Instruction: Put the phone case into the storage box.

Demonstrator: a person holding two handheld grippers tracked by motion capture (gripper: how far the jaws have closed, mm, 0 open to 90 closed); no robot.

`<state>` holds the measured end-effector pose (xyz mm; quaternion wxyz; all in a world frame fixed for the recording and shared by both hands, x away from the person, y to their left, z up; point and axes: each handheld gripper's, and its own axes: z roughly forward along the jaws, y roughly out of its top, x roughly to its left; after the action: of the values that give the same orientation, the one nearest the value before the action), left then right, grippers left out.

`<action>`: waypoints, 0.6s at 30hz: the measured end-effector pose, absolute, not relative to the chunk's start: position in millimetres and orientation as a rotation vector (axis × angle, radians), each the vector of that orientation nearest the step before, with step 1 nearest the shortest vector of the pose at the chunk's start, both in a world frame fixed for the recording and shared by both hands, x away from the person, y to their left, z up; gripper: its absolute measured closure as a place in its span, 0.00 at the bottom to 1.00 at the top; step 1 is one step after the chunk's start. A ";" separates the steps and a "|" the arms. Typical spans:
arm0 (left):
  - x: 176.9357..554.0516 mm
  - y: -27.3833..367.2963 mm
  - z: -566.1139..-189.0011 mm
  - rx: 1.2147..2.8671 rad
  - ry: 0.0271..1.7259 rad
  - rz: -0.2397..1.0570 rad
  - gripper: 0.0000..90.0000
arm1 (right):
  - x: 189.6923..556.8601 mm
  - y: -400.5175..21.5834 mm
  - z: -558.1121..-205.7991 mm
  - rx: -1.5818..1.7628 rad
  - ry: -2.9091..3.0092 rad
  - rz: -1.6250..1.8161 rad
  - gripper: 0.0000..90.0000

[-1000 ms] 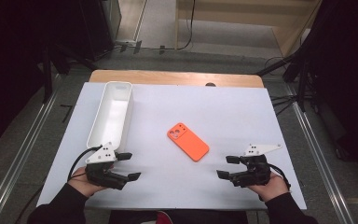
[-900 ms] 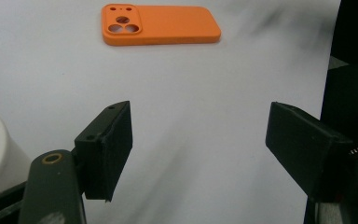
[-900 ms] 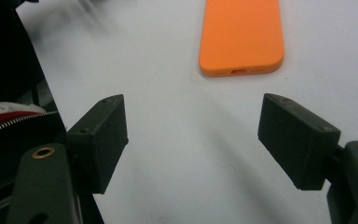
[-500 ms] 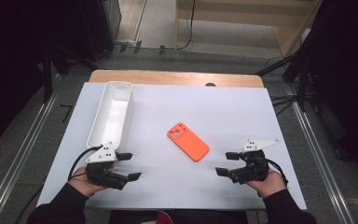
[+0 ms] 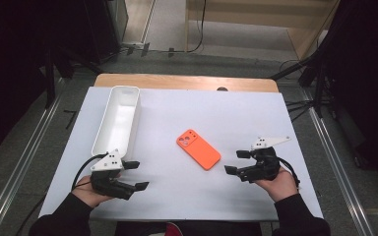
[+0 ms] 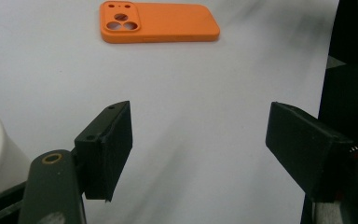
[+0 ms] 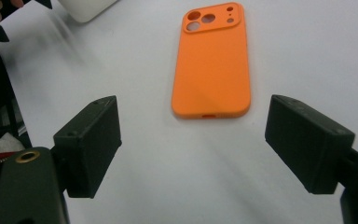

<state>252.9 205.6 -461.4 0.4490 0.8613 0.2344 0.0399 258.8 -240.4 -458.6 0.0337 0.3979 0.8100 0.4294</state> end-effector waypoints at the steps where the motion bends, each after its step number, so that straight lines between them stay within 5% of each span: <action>1: 253.1 205.6 -461.6 2.129 0.581 0.100 0.26 | 263.3 -238.2 -457.6 1.227 2.485 1.318 0.17; 3: 253.4 205.8 -461.6 2.130 0.581 0.100 0.26 | 267.6 -235.9 -457.4 1.231 2.482 1.315 0.11; 18: 253.4 206.0 -461.6 2.130 0.588 0.102 0.26 | 285.2 -230.0 -453.8 1.264 2.424 1.327 0.11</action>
<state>253.4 206.0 -461.6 0.4481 0.8608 0.2377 0.0412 285.2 -230.0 -453.8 0.0513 0.4153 0.7967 0.4361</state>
